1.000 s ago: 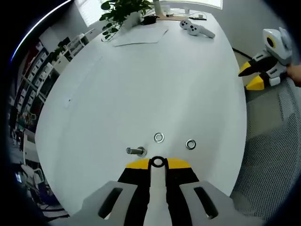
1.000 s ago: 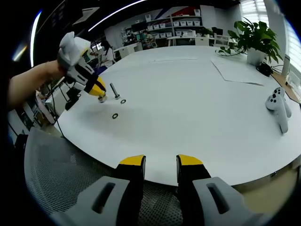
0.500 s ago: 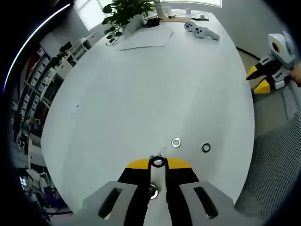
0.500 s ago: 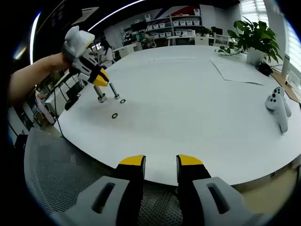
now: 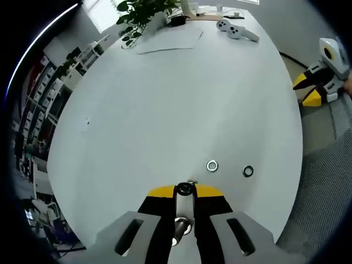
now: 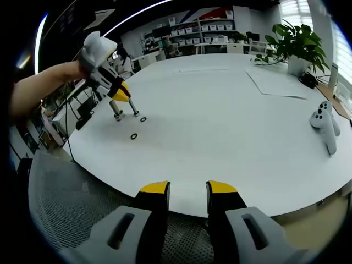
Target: Place the washer onto the threaded stud by aligning its center hole with the stud, sliding it down to the base, and recovering from edge contact or off-axis alignment until the washer reaches the visible bottom stop.
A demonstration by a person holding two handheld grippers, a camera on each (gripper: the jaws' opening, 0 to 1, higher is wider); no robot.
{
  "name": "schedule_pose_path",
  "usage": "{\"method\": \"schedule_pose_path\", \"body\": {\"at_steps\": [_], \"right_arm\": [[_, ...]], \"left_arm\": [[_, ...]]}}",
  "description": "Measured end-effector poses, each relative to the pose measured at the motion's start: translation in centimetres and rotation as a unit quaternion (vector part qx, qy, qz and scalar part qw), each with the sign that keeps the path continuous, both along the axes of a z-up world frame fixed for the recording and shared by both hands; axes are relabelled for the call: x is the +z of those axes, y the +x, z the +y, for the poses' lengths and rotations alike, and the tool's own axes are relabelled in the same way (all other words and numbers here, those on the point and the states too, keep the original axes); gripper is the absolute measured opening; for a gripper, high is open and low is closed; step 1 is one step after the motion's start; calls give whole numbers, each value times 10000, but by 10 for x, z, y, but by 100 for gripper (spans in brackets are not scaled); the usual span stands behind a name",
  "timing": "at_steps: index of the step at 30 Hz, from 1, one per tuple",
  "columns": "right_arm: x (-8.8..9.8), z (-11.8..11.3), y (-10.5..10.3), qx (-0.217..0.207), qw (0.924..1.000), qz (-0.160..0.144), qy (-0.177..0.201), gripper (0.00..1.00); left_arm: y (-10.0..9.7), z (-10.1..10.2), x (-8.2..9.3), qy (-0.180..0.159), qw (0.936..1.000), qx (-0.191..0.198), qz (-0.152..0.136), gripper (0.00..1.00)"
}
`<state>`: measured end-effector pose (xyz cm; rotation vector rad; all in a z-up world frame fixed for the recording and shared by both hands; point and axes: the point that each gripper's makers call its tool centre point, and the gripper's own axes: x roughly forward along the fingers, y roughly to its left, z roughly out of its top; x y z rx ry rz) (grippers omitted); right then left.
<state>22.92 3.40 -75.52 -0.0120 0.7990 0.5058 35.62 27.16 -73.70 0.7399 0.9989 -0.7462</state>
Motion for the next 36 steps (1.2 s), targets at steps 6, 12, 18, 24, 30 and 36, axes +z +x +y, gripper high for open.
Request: {"method": "schedule_pose_path", "body": {"at_steps": [6,12,18,24,30,36], "right_arm": [[0,0,0,4,10000,0,8,29],[0,0,0,2,10000,-1,12,29],[0,0,0,-10,10000,-1,21,29],[0,0,0,-24,10000,-2,23,29],[0,0,0,-24,10000,-1,33,29],[0,1,0,-11,10000,-4,39,29]], "left_arm": [[0,-1,-2,16,10000,-30,84,8],[-1,-1,-7,68,9996,-80,244,8],[3,-2,-15,67,9993,-70,358,8],[7,-3,-12,-35,9996,3,297,3],[10,-4,-14,-79,9995,61,315,3],[10,-4,-15,-35,9995,47,319,3]]}}
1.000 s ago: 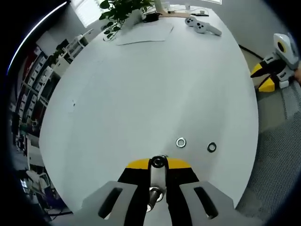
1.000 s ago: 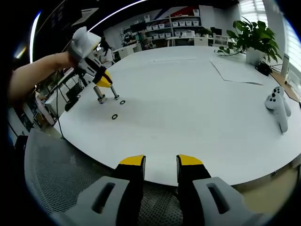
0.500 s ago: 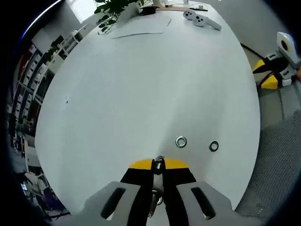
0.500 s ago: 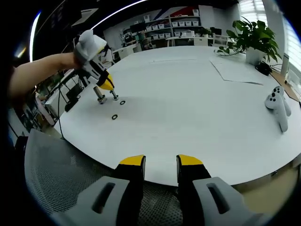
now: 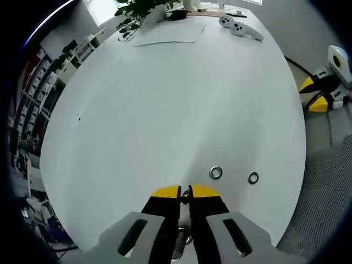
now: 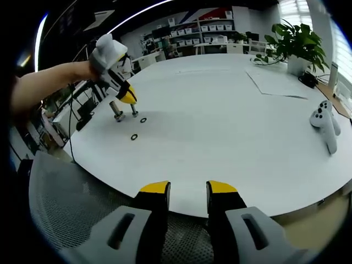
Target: Place the washer onto the threaded stud by aligning its center hole with the stud, sliding it down to the base, and recovering from edge contact or off-axis alignment until the washer reaches the visible bottom stop.
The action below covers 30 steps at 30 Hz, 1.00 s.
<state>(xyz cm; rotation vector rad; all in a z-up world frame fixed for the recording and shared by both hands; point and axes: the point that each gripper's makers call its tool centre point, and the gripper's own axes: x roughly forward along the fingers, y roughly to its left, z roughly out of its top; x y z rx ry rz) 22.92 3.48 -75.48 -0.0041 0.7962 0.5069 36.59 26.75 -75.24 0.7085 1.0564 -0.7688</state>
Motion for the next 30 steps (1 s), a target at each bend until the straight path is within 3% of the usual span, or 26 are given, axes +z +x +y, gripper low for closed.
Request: {"method": "schedule_pose_path", "body": {"at_steps": [10,16,22,30], "right_arm": [[0,0,0,12,10000,3,9,29],[0,0,-1,20,10000,4,12,29],[0,1,-1,31,10000,18,10,29],[-1,1,-1,34,10000,35,13,29]], "left_arm": [[-4,5,-2,122,9999,-118,11,5],[-8,5,4,-40,10000,-42,-59,10],[-8,3,24,-244,9991,5,-349,10],[-22,-3,41,-529,9974,89,-486,11]]}}
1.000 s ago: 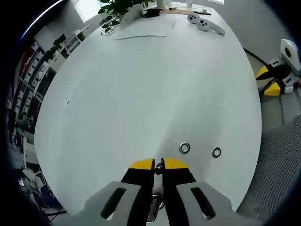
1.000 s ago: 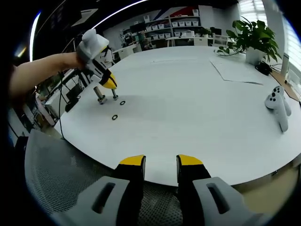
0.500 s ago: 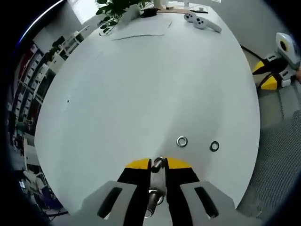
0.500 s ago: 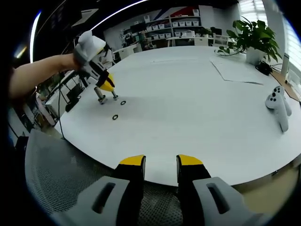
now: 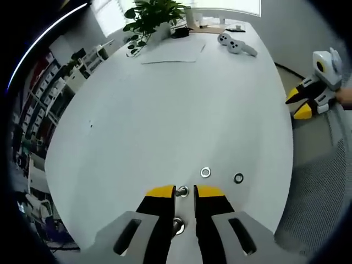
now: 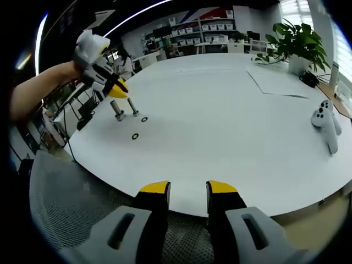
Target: Place the washer onto the threaded stud by aligning its center hole with the stud, sliding it down to the base, and recovering from edge contact or off-axis alignment until the washer reaches the visible bottom stop.
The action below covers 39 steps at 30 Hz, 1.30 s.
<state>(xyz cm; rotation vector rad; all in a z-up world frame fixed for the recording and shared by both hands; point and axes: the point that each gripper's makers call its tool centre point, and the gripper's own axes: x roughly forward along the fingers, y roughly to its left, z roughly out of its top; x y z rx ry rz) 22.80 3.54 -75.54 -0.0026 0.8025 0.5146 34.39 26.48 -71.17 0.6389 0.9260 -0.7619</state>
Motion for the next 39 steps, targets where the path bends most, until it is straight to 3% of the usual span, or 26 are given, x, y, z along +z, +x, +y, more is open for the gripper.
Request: {"method": "schedule_pose_path", "body": {"at_steps": [20,39], "right_arm": [[-2,0,-2,14,9999,107,-1,29],[-3,0,-2,-13,9999,121,11,30]], "left_arm": [[-22,-5,-3,-198,9998,82,32,10],[-43,-26,-19,-288,9991,-241,205,14]]}}
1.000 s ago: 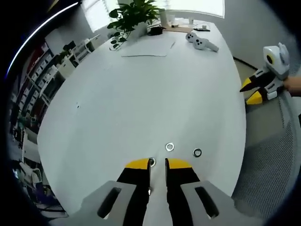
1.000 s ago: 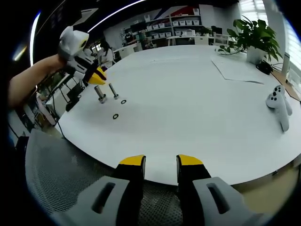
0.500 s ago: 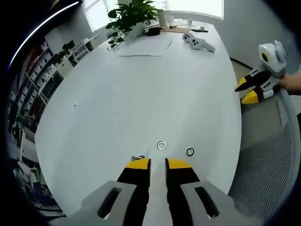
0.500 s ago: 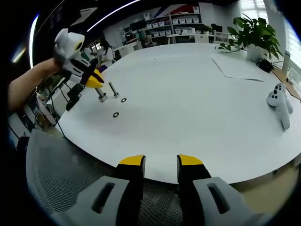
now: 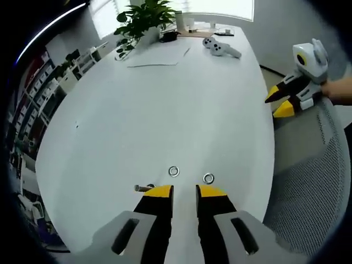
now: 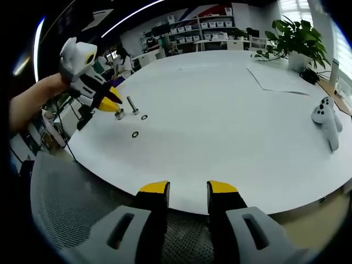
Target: Place the washer onto the threaded stud by aligning its center hole with the stud, sliding it down to the base, and recovering from edge contact or off-axis alignment until the washer reaches the visible bottom stop.
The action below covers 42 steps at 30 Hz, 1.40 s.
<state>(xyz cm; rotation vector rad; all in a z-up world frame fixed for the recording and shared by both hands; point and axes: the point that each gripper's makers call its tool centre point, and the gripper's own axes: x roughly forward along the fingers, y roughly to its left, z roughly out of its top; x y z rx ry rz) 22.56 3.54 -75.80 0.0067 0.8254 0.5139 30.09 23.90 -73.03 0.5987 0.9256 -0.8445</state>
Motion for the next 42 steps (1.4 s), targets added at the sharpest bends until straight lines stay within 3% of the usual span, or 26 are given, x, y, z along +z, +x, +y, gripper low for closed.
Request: {"method": "schedule_pose_path", "body": {"at_steps": [19,42], "right_arm": [[0,0,1,-17,10000,-5,18,30],[0,0,0,-8,10000,7,3,29]], "left_arm": [[-26,-19,-31,166,9983,-447,340,19],[-29,-23,-56,217,9968,-431,643,20]]}}
